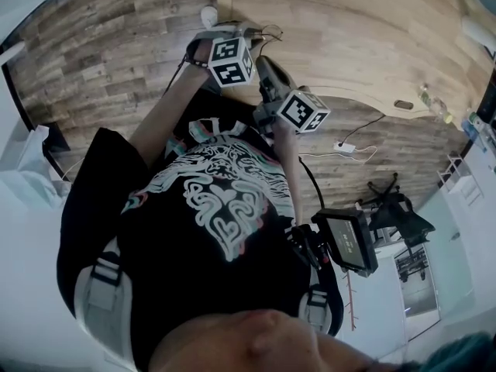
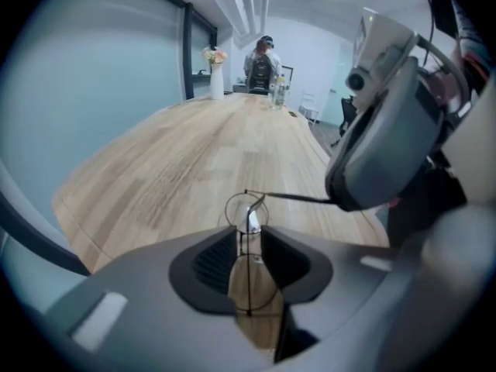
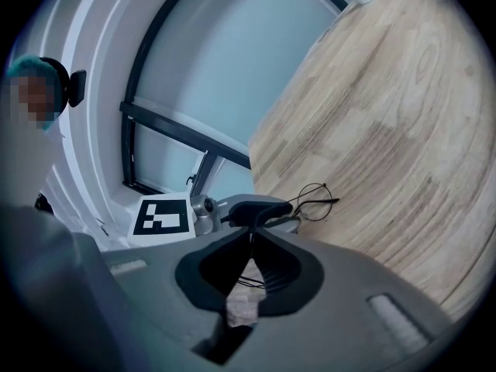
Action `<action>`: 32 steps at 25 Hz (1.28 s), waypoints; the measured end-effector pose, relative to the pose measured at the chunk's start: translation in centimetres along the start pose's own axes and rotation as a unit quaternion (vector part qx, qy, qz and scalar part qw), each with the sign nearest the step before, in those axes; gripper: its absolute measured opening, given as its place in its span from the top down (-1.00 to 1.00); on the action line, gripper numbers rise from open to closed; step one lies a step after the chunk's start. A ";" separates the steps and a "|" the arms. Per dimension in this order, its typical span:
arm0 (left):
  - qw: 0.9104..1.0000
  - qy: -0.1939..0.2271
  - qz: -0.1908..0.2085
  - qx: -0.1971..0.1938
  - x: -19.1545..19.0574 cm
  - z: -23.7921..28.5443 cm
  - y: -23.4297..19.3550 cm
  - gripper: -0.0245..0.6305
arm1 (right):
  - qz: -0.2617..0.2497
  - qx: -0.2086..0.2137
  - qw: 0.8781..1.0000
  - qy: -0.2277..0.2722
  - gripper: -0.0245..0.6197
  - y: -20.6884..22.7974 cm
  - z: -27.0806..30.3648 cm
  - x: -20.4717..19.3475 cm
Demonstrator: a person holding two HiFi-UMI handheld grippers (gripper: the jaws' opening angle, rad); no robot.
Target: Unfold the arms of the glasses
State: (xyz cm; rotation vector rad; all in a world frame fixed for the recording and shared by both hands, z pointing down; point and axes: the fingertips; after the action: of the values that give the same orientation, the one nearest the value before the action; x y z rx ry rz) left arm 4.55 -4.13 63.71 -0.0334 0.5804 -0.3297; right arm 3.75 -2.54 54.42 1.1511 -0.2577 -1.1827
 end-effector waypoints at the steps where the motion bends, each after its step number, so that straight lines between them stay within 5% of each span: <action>1: 1.000 -0.002 0.002 0.000 0.1 0.1 0.0 0.73 | 0.002 0.001 1.000 0.001 0.85 0.0 0.0 0.0; 10: 0.999 -0.030 0.020 0.006 -0.5 0.6 -0.6 0.75 | 0.006 0.008 1.000 0.004 0.85 -0.2 0.1 0.0; 17: 0.999 -0.039 0.025 0.010 -0.8 0.6 -0.7 0.96 | 0.009 0.011 1.000 0.013 0.85 0.0 -0.3 0.3; 23: 0.999 -0.010 0.034 0.010 0.1 -0.2 -0.7 0.96 | 0.014 0.006 0.999 0.033 0.85 0.7 -1.2 1.3; 28: 0.993 0.047 0.105 0.028 1.8 -2.0 0.0 0.96 | 0.022 0.007 0.998 0.065 0.85 1.4 -2.6 3.2; 32: 0.989 0.086 0.118 0.035 2.6 -3.3 0.2 0.96 | 0.024 0.028 0.995 0.089 0.85 1.1 -3.3 4.7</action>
State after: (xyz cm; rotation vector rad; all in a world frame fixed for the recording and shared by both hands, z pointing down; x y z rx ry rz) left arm 4.82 -4.54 59.50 0.1324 0.7354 -0.1238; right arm 8.63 -4.66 52.03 1.2839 -0.1812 -1.0286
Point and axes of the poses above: the fingertips, and each gripper's own axes: z forward along the fingers, y to its right, x out of its top, and after that the axes turned 6 degrees about -z, right-handed
